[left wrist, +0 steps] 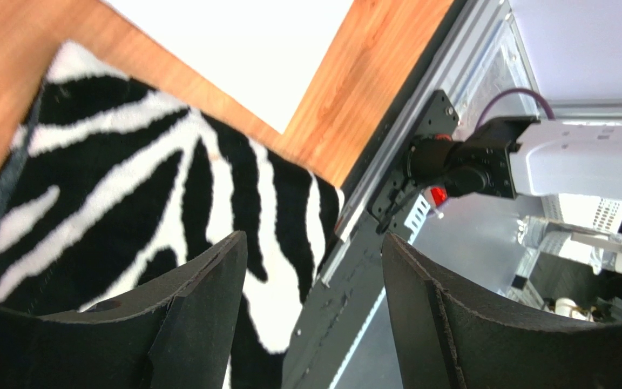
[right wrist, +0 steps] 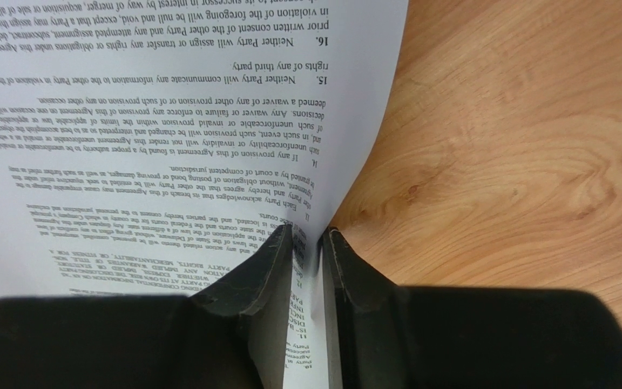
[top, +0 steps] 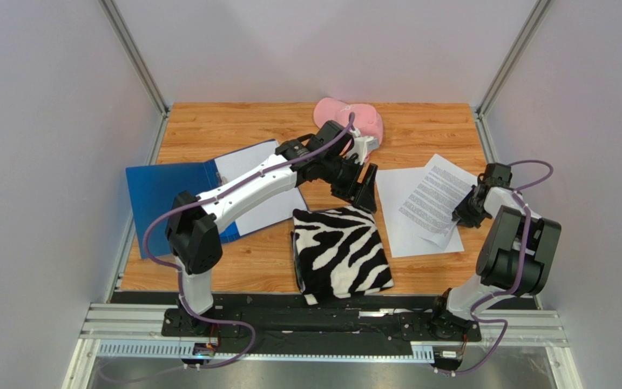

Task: Put the files into the folder
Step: Pick up the file from the center of the board, then pass from the right arm to the left

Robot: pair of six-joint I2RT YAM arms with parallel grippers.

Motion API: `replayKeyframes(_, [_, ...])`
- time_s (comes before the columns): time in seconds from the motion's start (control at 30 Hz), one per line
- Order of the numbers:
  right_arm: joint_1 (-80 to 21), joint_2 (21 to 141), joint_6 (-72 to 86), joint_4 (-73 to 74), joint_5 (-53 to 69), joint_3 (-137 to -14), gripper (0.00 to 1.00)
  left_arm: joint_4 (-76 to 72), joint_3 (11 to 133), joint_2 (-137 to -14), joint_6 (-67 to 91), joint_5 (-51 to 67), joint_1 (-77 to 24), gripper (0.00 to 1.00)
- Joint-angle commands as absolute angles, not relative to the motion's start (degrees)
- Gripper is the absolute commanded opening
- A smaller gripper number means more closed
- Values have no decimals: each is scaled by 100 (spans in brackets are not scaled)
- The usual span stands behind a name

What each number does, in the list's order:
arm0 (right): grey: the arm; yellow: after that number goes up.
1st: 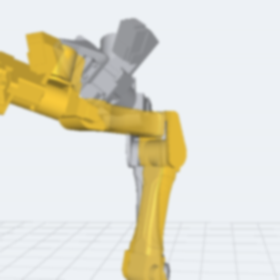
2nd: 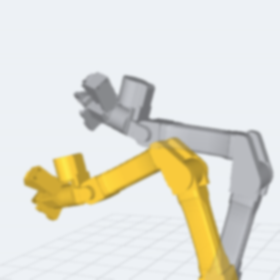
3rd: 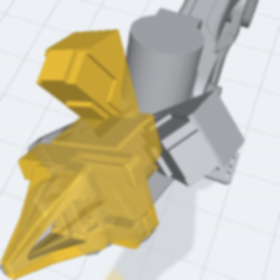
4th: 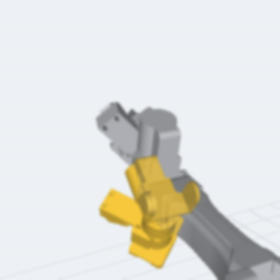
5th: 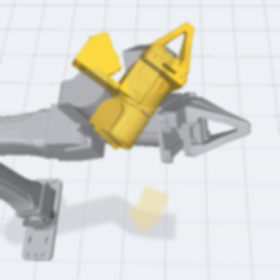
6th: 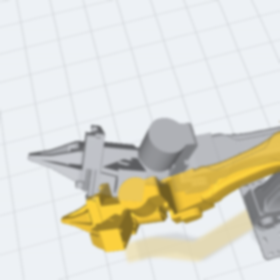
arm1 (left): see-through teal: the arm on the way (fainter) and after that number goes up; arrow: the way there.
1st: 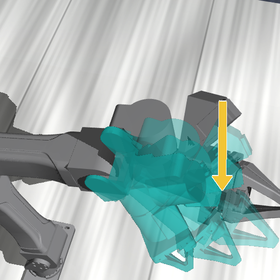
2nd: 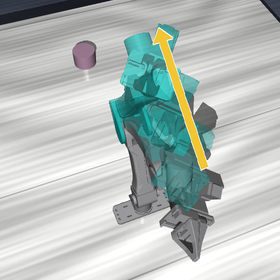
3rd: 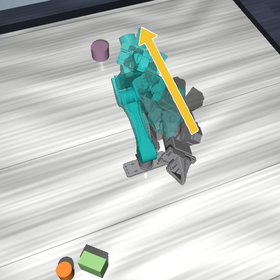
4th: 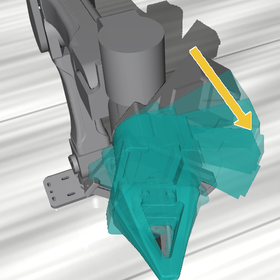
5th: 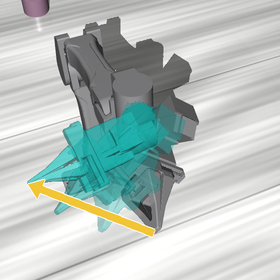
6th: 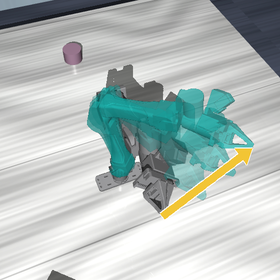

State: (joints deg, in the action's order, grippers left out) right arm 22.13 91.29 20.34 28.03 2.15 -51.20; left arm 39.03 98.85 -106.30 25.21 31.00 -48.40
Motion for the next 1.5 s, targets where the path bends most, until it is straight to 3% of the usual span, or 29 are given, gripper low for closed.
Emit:
replayKeyframes(0.0, [2180,9114,2127,2935,597,-5502,21,3955,10484,-11003,2260,3059,-4878,71])
replayKeyframes(0.33, [2180,9158,2171,3155,905,-5695,20,3112,10775,-11627,1328,2392,-5220,72])
replayKeyframes(0.5, [2180,9351,2215,3217,1159,-5748,19,2814,11187,-12243,353,1294,-5843,72])
replayKeyframes(0.67, [2215,9457,2276,3340,1388,-5845,19,1514,10627,-12427,-744,344,-6336,73])
replayKeyframes(1.13, [2338,9361,2215,3788,1634,-5994,18,1301,11294,-13789,-1854,-156,-6847,73])
replayKeyframes(1.47, [2408,9343,2215,3753,1784,-5976,17,914,11549,-14124,-2109,-914,-6987,61])
